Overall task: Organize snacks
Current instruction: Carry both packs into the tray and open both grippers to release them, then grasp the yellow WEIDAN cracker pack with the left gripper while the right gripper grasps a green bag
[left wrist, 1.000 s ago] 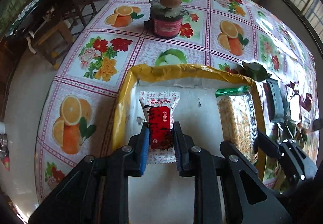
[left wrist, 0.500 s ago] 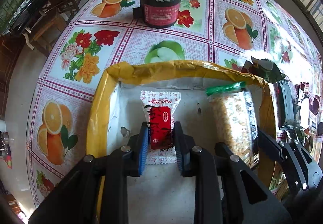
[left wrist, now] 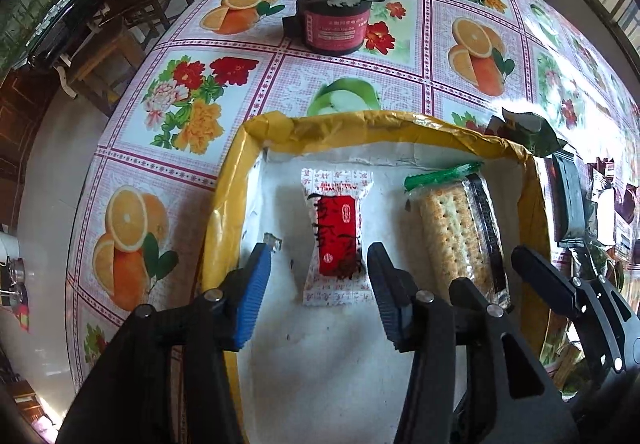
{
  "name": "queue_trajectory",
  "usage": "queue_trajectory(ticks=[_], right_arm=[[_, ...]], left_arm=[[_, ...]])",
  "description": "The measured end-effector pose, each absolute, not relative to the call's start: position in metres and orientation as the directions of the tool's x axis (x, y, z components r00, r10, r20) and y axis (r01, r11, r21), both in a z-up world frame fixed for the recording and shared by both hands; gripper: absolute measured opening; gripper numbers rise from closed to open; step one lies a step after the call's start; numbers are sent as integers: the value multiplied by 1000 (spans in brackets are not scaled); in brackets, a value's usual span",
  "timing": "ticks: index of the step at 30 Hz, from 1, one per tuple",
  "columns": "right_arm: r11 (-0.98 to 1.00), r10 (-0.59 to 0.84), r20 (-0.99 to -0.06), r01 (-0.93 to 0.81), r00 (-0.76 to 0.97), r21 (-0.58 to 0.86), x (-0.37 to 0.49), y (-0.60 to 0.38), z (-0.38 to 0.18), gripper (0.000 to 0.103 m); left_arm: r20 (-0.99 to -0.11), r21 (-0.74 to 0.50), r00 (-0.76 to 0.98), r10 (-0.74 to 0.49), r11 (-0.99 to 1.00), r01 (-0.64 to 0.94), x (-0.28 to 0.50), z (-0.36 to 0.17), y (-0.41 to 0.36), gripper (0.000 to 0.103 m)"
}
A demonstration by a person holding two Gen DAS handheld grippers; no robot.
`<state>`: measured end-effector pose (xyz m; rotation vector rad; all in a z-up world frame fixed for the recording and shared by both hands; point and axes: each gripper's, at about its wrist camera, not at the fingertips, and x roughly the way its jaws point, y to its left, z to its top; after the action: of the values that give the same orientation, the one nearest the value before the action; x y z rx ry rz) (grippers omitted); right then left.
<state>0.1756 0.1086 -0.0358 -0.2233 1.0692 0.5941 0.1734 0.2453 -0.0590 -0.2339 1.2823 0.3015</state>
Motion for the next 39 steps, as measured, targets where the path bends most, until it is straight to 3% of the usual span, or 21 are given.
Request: queue_trajectory(ticks=[9, 19, 30, 39], right_arm=[[803, 402, -858, -574, 320, 162, 140, 85, -16, 49], [786, 471, -817, -579, 332, 217, 71, 10, -2, 50], [908, 403, -808, -299, 430, 294, 83, -138, -15, 56], [862, 504, -767, -283, 397, 420, 107, -134, -25, 56]], left_arm=[[-957, -55, 284, 53, 932, -357, 132, -39, 230, 66], [-949, -134, 313, -30, 939, -318, 71, -25, 182, 70], [-930, -128, 362, -62, 978, -163, 68, -6, 91, 71], [-935, -118, 350, -59, 982, -150, 79, -10, 79, 71]])
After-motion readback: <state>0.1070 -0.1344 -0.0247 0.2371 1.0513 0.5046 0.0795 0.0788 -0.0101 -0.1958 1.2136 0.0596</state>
